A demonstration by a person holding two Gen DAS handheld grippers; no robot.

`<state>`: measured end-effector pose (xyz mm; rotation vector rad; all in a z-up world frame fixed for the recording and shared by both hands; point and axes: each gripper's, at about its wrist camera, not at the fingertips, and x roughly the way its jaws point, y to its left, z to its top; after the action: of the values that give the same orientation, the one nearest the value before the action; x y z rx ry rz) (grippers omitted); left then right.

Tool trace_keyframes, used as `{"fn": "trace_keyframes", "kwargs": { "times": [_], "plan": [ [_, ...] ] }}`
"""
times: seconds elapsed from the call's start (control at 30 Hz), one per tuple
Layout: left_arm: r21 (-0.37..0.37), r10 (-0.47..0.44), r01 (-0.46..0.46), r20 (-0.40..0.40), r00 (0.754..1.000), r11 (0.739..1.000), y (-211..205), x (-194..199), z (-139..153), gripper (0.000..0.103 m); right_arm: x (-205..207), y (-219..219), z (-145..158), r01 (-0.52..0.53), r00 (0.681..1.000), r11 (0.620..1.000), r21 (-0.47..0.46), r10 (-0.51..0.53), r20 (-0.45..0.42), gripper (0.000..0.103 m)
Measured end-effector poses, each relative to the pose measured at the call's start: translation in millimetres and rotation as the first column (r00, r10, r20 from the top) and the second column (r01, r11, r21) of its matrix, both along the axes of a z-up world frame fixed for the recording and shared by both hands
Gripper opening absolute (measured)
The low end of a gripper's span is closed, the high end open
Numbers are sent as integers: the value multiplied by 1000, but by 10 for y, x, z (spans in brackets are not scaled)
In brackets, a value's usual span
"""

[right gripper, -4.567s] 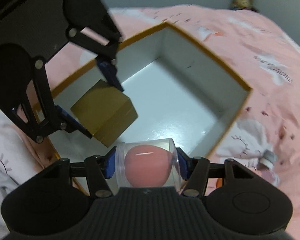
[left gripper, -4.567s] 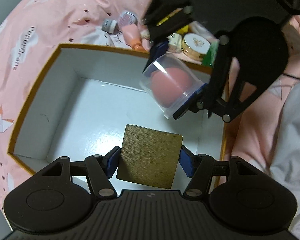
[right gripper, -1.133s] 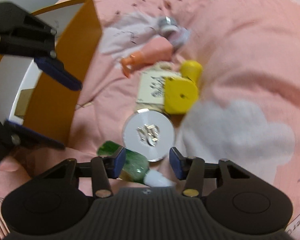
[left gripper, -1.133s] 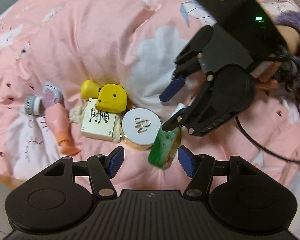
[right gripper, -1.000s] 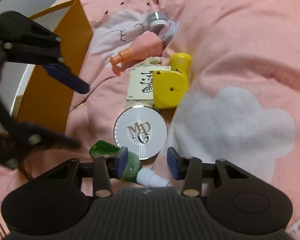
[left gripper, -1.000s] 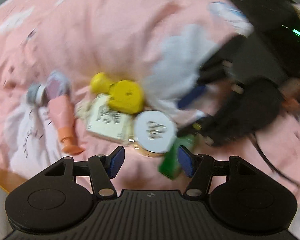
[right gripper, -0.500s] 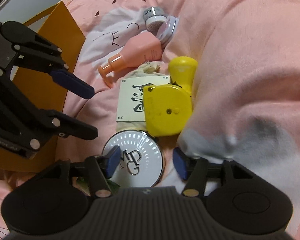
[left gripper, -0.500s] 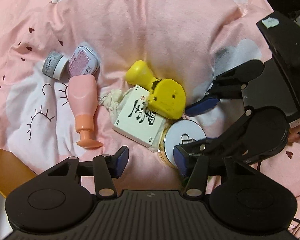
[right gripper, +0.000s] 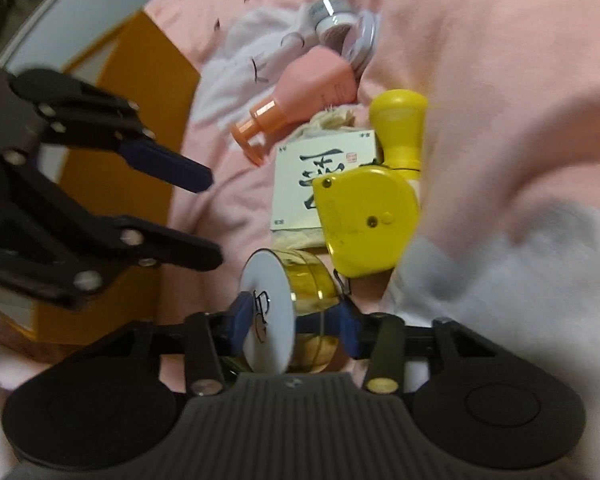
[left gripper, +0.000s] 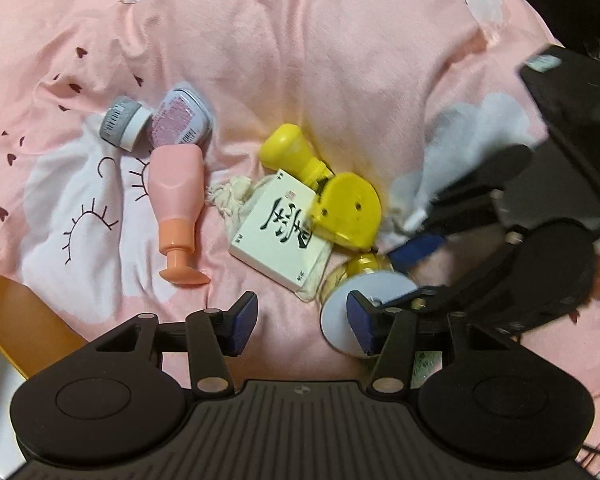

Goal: Organize rigid objects
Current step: 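Grasp the round gold MG compact with the right tool, then grasp the white calligraphy card with the left tool while the right tool holds the compact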

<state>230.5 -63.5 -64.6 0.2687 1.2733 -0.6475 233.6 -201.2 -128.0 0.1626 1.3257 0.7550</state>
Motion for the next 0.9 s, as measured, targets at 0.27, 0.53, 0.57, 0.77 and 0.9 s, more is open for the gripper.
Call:
{"fn": "trace_keyframes", "kwargs": {
  "times": [0.27, 0.53, 0.57, 0.77, 0.9],
  "plan": [
    [-21, 184, -184, -20, 983, 983, -35, 172, -109, 61, -60, -28, 494, 73, 965, 991, -112, -42, 260, 33],
    [9, 443, -445, -112, 890, 896, 12, 384, -412, 64, -143, 14, 327, -11, 971, 973, -232, 66, 229, 33],
    [-3, 463, -467, -131, 877, 884, 28, 398, -449, 70, -159, -27, 310, -2, 974, 976, -217, 51, 220, 33],
    [-78, 539, -560, -193, 820, 825, 37, 446, -655, 75, -10, -173, 193, 74, 988, 993, -94, -60, 141, 32],
    [-103, 559, -584, -195, 806, 805, 21, 452, -745, 75, 9, -130, 160, 90, 987, 992, -86, -78, 138, 31]
  ]
}}
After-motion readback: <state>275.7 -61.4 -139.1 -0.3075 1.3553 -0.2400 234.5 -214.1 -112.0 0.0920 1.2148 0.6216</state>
